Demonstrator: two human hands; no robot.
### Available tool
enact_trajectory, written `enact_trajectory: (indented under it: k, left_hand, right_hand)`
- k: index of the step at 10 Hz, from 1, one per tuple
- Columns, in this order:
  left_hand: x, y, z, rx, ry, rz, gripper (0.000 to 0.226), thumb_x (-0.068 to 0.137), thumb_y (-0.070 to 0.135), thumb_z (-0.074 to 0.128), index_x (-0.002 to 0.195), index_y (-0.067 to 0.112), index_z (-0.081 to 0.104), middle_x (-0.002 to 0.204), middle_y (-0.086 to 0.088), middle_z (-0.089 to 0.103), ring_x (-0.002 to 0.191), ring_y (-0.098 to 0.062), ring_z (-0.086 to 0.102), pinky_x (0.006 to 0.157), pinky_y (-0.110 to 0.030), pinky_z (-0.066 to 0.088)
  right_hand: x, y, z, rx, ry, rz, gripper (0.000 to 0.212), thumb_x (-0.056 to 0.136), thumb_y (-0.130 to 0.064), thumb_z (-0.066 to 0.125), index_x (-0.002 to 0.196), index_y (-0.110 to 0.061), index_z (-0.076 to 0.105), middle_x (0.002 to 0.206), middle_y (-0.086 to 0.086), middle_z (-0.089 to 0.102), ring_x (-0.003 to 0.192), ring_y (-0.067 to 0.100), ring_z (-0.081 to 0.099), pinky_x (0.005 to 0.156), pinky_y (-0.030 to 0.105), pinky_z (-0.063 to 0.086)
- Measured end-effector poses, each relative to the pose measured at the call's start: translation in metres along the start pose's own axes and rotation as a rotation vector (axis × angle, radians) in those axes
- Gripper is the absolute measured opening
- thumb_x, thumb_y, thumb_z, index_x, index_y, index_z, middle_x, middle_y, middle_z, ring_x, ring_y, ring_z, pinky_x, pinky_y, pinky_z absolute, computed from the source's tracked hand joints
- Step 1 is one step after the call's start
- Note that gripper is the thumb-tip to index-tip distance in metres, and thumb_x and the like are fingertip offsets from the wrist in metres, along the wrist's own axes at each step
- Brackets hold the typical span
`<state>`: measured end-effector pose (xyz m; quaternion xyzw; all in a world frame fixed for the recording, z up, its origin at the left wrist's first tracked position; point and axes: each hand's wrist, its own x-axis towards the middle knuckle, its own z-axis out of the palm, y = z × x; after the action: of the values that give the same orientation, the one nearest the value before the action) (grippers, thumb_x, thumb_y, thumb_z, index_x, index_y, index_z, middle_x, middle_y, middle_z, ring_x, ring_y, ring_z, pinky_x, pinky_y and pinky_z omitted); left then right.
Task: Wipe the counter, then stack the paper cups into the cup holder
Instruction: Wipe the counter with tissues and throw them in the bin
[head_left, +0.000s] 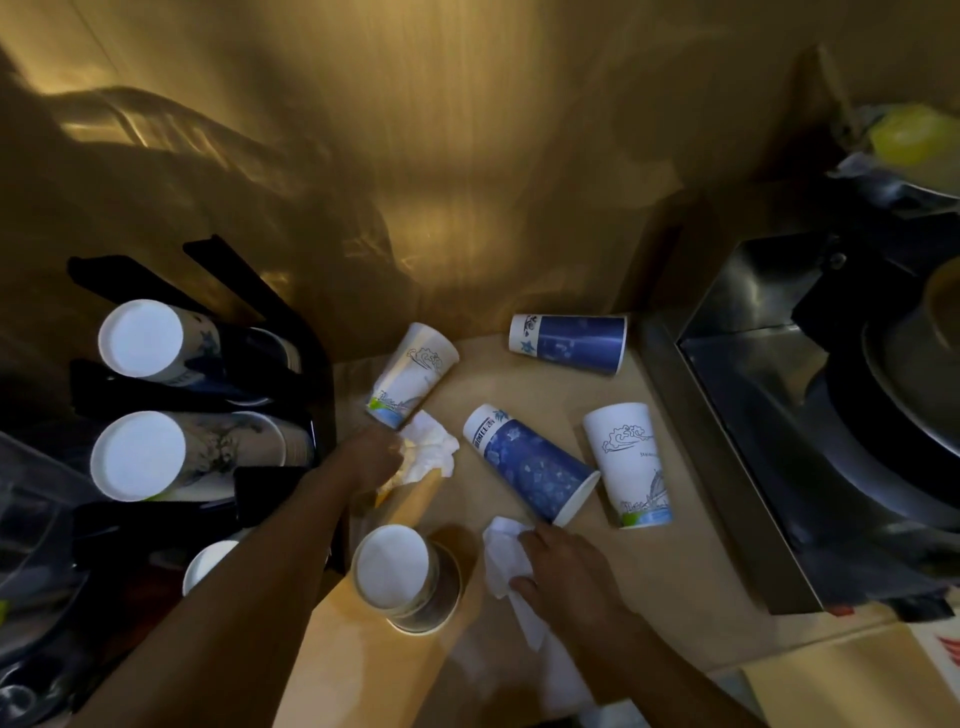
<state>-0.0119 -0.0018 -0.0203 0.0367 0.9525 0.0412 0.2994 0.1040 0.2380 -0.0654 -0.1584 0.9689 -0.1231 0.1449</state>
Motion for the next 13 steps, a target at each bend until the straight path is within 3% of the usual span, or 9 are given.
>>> enact_trajectory:
  k: [1, 2, 4, 5, 6, 7, 9, 12, 13]
  left_hand:
    - [-0.008, 0.006, -0.015, -0.472, 0.235, -0.098, 0.026, 0.092, 0.013, 0.049, 0.106, -0.002, 0.065, 0.113, -0.023, 0.065, 0.102, -0.031, 0.061, 0.069, -0.024, 0.042]
    - [-0.013, 0.015, -0.033, -0.537, 0.401, -0.002, 0.020, 0.086, 0.006, 0.056, 0.100, 0.001, 0.069, 0.114, -0.018, 0.068, 0.103, -0.030, 0.063, 0.079, -0.025, 0.042]
    - [-0.040, 0.023, -0.061, -0.592, 0.662, 0.142, 0.038, 0.082, 0.015, 0.060, 0.119, 0.014, 0.052, 0.110, -0.010, 0.066, 0.098, -0.027, 0.062, 0.078, -0.035, 0.050]
    - [-0.052, 0.024, -0.068, -0.615, 0.729, 0.152, 0.046, 0.082, 0.014, 0.061, 0.126, 0.014, 0.048, 0.111, -0.011, 0.066, 0.097, -0.027, 0.063, 0.080, -0.041, 0.053]
    - [-0.062, 0.023, -0.070, -0.574, 0.784, 0.179, 0.023, 0.083, 0.006, 0.062, 0.105, 0.006, 0.067, 0.101, -0.015, 0.071, 0.091, -0.029, 0.065, 0.073, -0.027, 0.046]
    - [-0.074, 0.023, -0.070, -0.557, 0.849, 0.221, 0.012, 0.082, 0.001, 0.062, 0.089, 0.001, 0.071, 0.093, -0.016, 0.066, 0.083, -0.025, 0.062, 0.070, -0.023, 0.041]
    - [-0.103, 0.029, -0.070, -0.604, 0.968, 0.193, 0.006, 0.085, 0.008, 0.061, 0.084, 0.007, 0.067, 0.090, -0.001, 0.053, 0.073, -0.004, 0.049, 0.063, -0.003, 0.037]
    - [-0.196, 0.028, -0.060, -0.712, 1.260, 0.044, 0.003, 0.082, 0.014, 0.067, 0.084, 0.012, 0.067, 0.080, 0.005, 0.050, 0.070, 0.003, 0.048, 0.062, -0.003, 0.037]
    - [-0.237, 0.021, -0.050, -0.730, 1.388, -0.011, 0.005, 0.082, 0.015, 0.067, 0.087, 0.015, 0.068, 0.072, 0.009, 0.050, 0.068, 0.003, 0.049, 0.060, -0.005, 0.036]
  right_hand:
    - [0.004, -0.002, 0.010, 0.041, -0.001, 0.107, 0.054, 0.084, -0.043, 0.053, 0.128, -0.017, 0.037, 0.127, 0.006, 0.053, 0.109, 0.022, 0.054, 0.091, 0.034, 0.043]
    - [0.009, -0.002, 0.014, 0.061, -0.011, 0.182, 0.063, 0.085, -0.047, 0.052, 0.134, -0.015, 0.030, 0.126, 0.006, 0.055, 0.108, 0.021, 0.057, 0.090, 0.033, 0.045]
    - [0.010, -0.003, 0.008, -0.039, 0.079, 0.105, 0.039, 0.082, -0.042, 0.060, 0.111, -0.017, 0.055, 0.099, 0.004, 0.069, 0.086, 0.014, 0.066, 0.075, 0.026, 0.051]
    - [0.013, -0.003, 0.002, 0.026, -0.010, 0.106, 0.027, 0.093, -0.025, 0.039, 0.116, -0.016, 0.051, 0.112, 0.005, 0.065, 0.098, 0.021, 0.062, 0.083, 0.031, 0.047]
    - [0.014, -0.003, -0.013, 0.099, 0.072, 0.124, 0.027, 0.092, -0.023, 0.041, 0.115, -0.017, 0.053, 0.109, 0.005, 0.067, 0.096, 0.021, 0.064, 0.082, 0.031, 0.047]
    - [0.011, -0.009, -0.040, 0.253, 0.217, 0.122, 0.023, 0.090, -0.025, 0.048, 0.106, -0.013, 0.058, 0.100, 0.009, 0.069, 0.090, 0.026, 0.063, 0.069, 0.029, 0.040]
    - [-0.002, -0.028, -0.100, 0.422, 0.521, 0.095, 0.010, 0.084, -0.020, 0.061, 0.080, -0.011, 0.060, 0.069, 0.003, 0.057, 0.066, 0.022, 0.052, 0.056, 0.029, 0.030]
    - [-0.036, -0.057, -0.154, 0.599, 0.704, -0.020, 0.008, 0.080, -0.015, 0.068, 0.086, -0.010, 0.067, 0.086, -0.002, 0.054, 0.081, 0.022, 0.056, 0.071, 0.040, 0.048]
    - [-0.039, -0.078, -0.165, 0.616, 0.721, -0.158, 0.007, 0.078, -0.012, 0.069, 0.084, -0.009, 0.068, 0.084, 0.000, 0.055, 0.079, 0.023, 0.056, 0.067, 0.032, 0.045]
